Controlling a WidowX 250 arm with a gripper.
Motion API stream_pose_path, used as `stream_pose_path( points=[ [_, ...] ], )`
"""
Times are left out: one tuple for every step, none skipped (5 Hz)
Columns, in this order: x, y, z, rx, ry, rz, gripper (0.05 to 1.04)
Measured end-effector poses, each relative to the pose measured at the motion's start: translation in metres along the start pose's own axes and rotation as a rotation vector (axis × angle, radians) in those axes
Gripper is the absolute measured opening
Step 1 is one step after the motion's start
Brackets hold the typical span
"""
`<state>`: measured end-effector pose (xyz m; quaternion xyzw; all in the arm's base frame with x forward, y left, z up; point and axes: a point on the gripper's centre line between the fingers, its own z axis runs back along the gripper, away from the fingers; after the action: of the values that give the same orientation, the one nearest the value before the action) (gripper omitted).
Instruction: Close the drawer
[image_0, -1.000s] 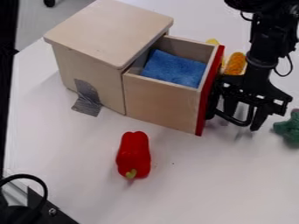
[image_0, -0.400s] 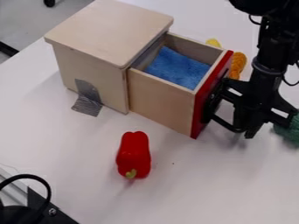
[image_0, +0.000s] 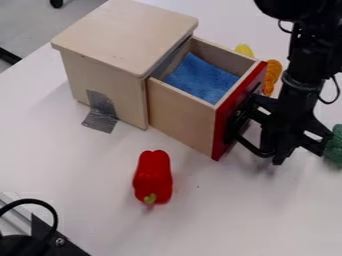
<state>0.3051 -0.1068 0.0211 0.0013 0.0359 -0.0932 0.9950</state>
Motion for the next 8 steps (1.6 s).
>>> stream_pose_path(
  points=[
    [-0.004, 0.011, -0.001, -0.002, 0.006, 0.029, 0.126],
    [-0.008, 0.020, 0.002, -0.011, -0.004, 0.078, 0.121],
    [0.001, 0.061, 0.008, -0.041, -0.069, 0.280, 0.121],
    [0.005, 0.076, 0.006, -0.056, -0.109, 0.352, 0.120],
    [0.006, 0.070, 0.007, -0.056, -0.115, 0.349, 0.120],
    [0.006, 0.071, 0.005, -0.048, -0.118, 0.359, 0.120],
    [-0.001, 0.079, 0.009, -0.023, -0.119, 0.398, 0.120],
    [-0.006, 0.086, 0.009, 0.004, -0.115, 0.398, 0.120]
  ],
)
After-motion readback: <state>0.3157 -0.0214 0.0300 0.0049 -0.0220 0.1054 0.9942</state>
